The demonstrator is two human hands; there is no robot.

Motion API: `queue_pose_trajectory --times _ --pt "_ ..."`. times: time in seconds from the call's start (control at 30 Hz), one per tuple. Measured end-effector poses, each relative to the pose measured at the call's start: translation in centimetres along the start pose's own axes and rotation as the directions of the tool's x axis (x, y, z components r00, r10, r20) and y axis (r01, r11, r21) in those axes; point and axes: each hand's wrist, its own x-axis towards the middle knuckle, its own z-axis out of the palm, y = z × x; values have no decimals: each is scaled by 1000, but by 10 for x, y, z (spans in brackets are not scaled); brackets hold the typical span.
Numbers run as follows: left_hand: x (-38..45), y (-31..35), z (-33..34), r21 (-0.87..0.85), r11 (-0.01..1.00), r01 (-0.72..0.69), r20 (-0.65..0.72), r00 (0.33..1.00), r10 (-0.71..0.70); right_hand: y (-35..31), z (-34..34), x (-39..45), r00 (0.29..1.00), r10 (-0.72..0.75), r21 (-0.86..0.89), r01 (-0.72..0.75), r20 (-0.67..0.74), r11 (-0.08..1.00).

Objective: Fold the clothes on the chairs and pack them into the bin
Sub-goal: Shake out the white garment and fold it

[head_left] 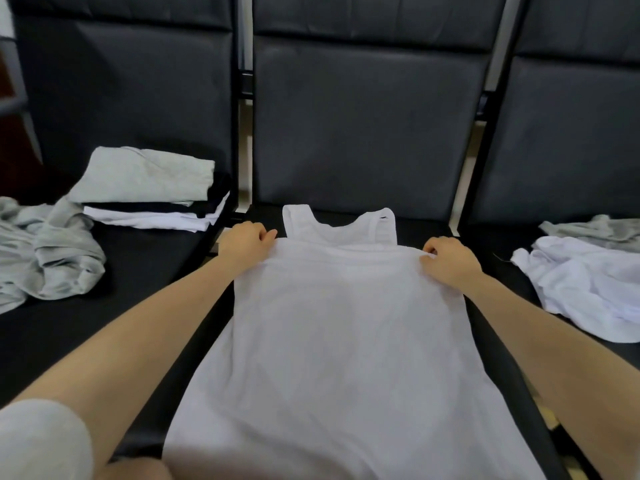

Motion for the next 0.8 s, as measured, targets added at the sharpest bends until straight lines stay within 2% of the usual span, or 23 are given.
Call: queue_pose_trajectory --times 0.1,0.23,0.3,0.37,0.47,0.53,0.57,0.63,0.7,0.8 --pt "15 17 -4 -104 993 62 41 997 -58 -17 -9 5 993 86 99 -78 -83 992" --pt "42 36 1 -163 974 161 104 984 -145 -56 -11 34 978 207 258 -202 8 945" --pt "56 42 9 -142 965 222 97 973 -210 -75 -2 54 961 266 271 -278 78 922" --pt "69 46 18 -75 962 264 75 963 -259 -90 12 74 936 341 226 -351 85 909" --pt "83 49 36 10 983 184 45 982 -185 -106 35 89 952 306 105 -304 -3 947" --pt "90 51 45 -25 997 70 39 997 -69 -108 43 98 977 213 154 -209 -12 966" --pt "94 51 46 -97 995 36 43 999 -32 -107 42 101 984 178 232 -175 7 957" --pt "102 53 39 -339 939 48 41 999 -36 -103 31 106 986 163 474 -154 22 867" --pt "113 58 18 -562 822 92 0 994 -112 -102 8 110 980 200 705 -128 -20 698" --pt "126 74 -24 -772 627 104 -47 975 -219 -105 -33 115 965 250 886 -45 -81 461"
